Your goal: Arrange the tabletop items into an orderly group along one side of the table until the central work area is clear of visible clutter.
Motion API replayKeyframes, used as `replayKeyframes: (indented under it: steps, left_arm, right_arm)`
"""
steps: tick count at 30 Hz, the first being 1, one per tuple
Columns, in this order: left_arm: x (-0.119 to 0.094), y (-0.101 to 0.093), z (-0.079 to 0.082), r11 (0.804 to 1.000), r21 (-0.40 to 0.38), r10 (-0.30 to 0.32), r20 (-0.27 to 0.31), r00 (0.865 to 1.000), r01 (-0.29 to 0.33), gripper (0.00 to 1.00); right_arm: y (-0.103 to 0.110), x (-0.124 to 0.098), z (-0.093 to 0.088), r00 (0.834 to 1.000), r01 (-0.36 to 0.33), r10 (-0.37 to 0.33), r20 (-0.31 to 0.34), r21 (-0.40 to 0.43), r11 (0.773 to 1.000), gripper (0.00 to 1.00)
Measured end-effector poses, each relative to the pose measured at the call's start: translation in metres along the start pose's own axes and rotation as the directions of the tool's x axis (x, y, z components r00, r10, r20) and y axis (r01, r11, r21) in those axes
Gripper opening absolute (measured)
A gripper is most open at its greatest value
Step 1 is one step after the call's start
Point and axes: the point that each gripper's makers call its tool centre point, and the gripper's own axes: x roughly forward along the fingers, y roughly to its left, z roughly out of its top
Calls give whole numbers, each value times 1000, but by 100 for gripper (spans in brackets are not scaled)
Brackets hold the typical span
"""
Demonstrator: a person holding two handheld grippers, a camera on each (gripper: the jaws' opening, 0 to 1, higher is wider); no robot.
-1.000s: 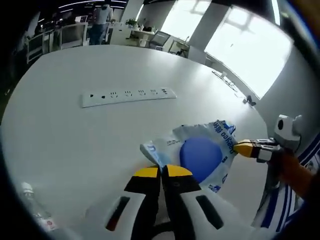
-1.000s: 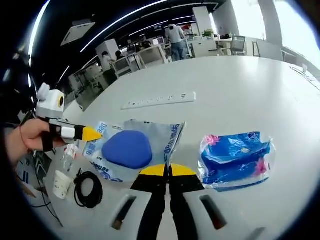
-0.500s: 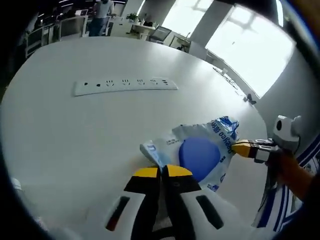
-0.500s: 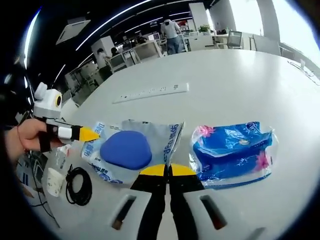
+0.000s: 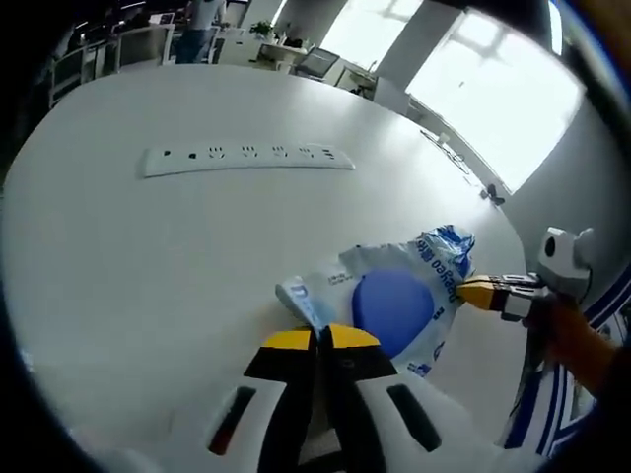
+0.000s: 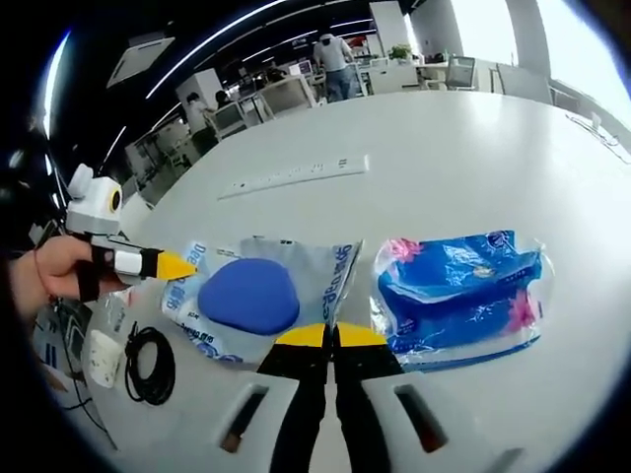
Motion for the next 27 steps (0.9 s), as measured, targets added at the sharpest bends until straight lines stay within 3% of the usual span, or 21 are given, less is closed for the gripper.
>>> replayKeyframes:
  steps: [27]
  left_arm:
    - [3,2,-2,1000,-12,-17,17,1000,18,3]
  right_arm:
    - [-2,2,-2,1000,17,-17,3,5,1000,1]
